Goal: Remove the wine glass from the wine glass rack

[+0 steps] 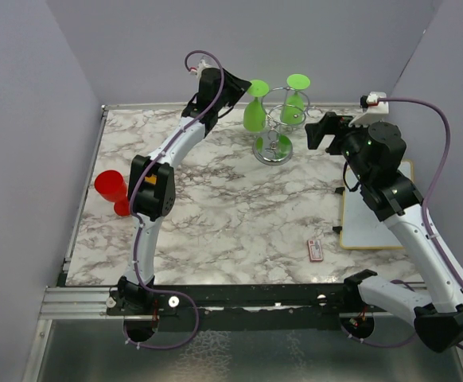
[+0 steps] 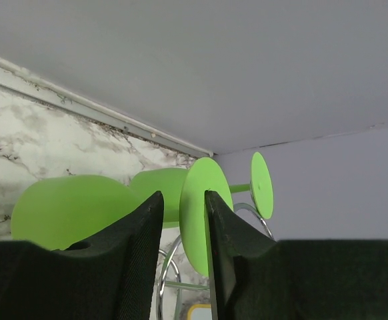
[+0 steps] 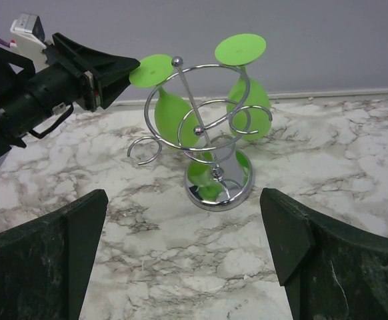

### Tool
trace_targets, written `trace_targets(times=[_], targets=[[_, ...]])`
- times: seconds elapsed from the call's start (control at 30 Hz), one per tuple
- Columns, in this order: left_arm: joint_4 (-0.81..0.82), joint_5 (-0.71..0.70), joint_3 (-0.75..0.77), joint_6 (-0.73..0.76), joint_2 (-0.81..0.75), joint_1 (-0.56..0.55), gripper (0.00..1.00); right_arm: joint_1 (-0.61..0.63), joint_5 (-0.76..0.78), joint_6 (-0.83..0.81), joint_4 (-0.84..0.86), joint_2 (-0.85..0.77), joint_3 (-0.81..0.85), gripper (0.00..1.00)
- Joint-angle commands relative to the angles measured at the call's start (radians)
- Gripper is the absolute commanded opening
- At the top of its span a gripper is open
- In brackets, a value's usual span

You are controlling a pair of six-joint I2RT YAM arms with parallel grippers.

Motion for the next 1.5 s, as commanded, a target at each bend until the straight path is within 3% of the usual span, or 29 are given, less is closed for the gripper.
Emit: trace_targets(times=[0.0, 0.47, 0.9, 1.47], targets=[[0.008, 0.028, 0.018, 0.011, 0.001, -0.005, 0.31, -0.003, 0.01, -0.004, 0.03, -0.009, -0.005, 1.0], [0.01, 0.045, 0.018, -0.018, -0.001, -0.007, 0.25, -0.003, 0.017, -0.004, 0.03, -0.021, -0.017, 1.0], [0.009, 0.07, 0.015, -0.068, -0.032, -0.001, 0.05, -0.004, 0.022, 0.003, 0.025, -0.037, -0.02, 1.0], [0.106, 0.128, -0.036, -0.177, -0.068, 0.06, 0.0, -0.003, 0.033, 0.005, 0.007, -0.06, -0.014, 1.0]])
